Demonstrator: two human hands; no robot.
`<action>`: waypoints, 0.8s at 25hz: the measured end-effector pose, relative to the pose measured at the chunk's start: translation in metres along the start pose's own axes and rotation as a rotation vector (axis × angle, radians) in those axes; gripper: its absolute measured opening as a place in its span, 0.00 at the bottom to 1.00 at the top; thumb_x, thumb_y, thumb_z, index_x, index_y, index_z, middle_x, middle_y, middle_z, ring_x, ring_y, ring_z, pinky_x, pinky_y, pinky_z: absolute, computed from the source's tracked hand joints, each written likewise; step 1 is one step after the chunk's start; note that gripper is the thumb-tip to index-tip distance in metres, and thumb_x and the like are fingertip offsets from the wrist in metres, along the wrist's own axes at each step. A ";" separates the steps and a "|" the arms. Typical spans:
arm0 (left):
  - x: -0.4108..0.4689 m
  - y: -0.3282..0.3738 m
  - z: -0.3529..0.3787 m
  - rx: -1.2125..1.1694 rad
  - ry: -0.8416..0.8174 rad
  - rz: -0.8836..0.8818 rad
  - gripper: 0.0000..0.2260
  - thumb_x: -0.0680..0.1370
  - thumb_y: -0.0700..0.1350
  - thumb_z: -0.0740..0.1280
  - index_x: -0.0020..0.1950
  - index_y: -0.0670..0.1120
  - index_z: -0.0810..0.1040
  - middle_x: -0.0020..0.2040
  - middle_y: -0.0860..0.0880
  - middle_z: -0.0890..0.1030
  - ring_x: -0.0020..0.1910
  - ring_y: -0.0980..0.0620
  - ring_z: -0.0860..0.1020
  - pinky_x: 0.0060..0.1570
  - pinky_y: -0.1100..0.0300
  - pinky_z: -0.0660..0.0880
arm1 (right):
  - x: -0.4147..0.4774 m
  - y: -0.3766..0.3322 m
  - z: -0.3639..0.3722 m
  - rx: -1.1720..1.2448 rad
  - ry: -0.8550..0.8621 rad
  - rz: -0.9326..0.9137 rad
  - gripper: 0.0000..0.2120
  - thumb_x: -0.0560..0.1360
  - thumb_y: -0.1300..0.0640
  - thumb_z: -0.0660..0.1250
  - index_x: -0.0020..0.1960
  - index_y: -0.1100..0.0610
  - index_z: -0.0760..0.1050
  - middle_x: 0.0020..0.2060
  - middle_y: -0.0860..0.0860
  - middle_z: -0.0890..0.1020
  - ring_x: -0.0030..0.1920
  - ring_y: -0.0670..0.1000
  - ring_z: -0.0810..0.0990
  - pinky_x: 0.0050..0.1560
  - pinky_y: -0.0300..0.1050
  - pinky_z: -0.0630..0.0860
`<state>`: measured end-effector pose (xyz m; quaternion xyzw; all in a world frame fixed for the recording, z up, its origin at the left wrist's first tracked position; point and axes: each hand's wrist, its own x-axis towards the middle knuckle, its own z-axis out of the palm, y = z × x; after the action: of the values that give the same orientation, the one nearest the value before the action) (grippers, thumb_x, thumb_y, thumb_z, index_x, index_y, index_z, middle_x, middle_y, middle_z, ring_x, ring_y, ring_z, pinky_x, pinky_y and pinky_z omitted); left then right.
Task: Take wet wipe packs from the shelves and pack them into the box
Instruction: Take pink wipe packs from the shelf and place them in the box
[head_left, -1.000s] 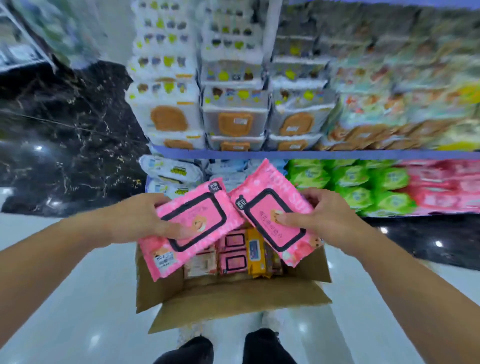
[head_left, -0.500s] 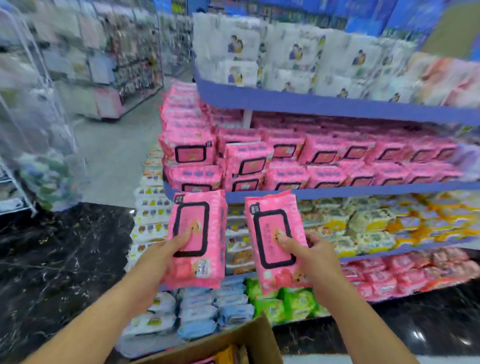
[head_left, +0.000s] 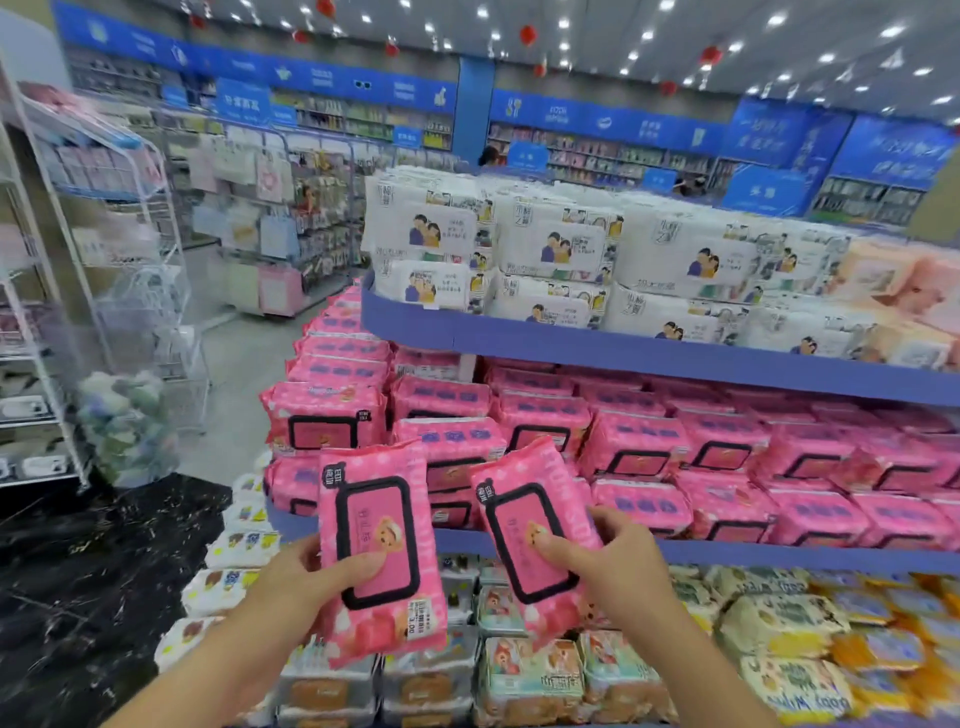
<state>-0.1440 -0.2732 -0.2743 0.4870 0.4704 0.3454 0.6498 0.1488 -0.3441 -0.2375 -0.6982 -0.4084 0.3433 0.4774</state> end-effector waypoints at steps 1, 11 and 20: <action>0.005 0.000 0.016 0.006 0.025 0.001 0.37 0.53 0.61 0.83 0.58 0.48 0.83 0.49 0.42 0.87 0.40 0.41 0.84 0.42 0.49 0.75 | 0.018 0.002 -0.015 -0.053 -0.031 -0.013 0.22 0.62 0.49 0.84 0.51 0.54 0.80 0.44 0.51 0.87 0.39 0.49 0.87 0.39 0.46 0.84; 0.029 -0.003 0.093 -0.154 0.265 0.021 0.55 0.35 0.62 0.85 0.58 0.41 0.81 0.46 0.41 0.87 0.43 0.42 0.87 0.42 0.52 0.79 | 0.201 0.000 -0.074 -1.061 -0.262 -0.498 0.46 0.67 0.33 0.75 0.77 0.54 0.65 0.72 0.51 0.71 0.70 0.54 0.72 0.69 0.48 0.70; 0.050 -0.001 0.127 -0.274 0.348 0.146 0.26 0.64 0.47 0.78 0.60 0.41 0.81 0.52 0.42 0.87 0.53 0.40 0.84 0.48 0.52 0.78 | 0.210 0.022 -0.057 -0.928 -0.251 -0.624 0.40 0.74 0.38 0.71 0.78 0.54 0.62 0.76 0.52 0.68 0.76 0.55 0.65 0.76 0.53 0.61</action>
<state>-0.0072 -0.2672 -0.2789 0.3604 0.4874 0.5308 0.5923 0.2940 -0.1821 -0.2591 -0.6350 -0.7566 0.0512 0.1474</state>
